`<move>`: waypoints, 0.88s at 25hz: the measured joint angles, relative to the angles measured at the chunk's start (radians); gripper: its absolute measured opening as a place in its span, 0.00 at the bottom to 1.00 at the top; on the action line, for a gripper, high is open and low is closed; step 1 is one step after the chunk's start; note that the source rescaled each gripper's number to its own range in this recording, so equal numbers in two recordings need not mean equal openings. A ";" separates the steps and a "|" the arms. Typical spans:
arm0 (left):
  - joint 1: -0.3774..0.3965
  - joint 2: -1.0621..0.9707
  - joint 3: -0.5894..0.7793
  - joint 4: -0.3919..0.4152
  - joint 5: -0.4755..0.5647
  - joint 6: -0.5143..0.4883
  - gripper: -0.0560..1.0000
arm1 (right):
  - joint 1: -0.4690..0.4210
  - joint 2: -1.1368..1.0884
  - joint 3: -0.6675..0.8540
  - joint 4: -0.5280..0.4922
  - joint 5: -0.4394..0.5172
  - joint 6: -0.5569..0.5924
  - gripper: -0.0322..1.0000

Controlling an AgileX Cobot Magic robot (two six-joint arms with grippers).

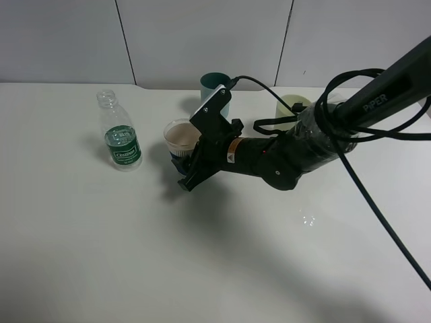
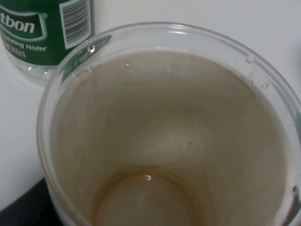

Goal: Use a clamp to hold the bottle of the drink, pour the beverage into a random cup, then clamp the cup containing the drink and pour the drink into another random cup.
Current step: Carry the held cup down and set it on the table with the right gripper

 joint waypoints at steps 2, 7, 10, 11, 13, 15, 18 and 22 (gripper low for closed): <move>0.000 0.000 0.000 0.000 0.000 0.000 1.00 | 0.000 0.001 0.000 0.000 -0.010 0.000 0.03; 0.000 0.000 0.000 0.000 0.000 0.000 1.00 | 0.000 0.004 0.000 0.000 -0.016 0.000 0.03; 0.000 0.000 0.000 0.000 0.000 0.000 1.00 | 0.000 0.015 0.000 0.000 -0.049 -0.001 0.03; 0.000 0.000 0.000 0.000 0.000 0.000 1.00 | 0.000 0.020 0.000 0.000 -0.060 -0.002 0.03; 0.000 0.000 0.000 0.000 0.000 0.000 1.00 | 0.000 0.031 0.000 0.000 -0.082 -0.002 0.03; 0.000 0.000 0.000 0.000 0.000 0.000 1.00 | 0.000 0.033 0.000 0.000 -0.089 -0.002 0.03; 0.000 0.000 0.000 0.000 0.000 0.000 1.00 | 0.000 0.040 0.000 0.000 -0.103 -0.002 0.03; 0.000 0.000 0.000 0.000 0.000 0.000 1.00 | 0.000 0.040 0.000 0.000 -0.103 -0.002 0.03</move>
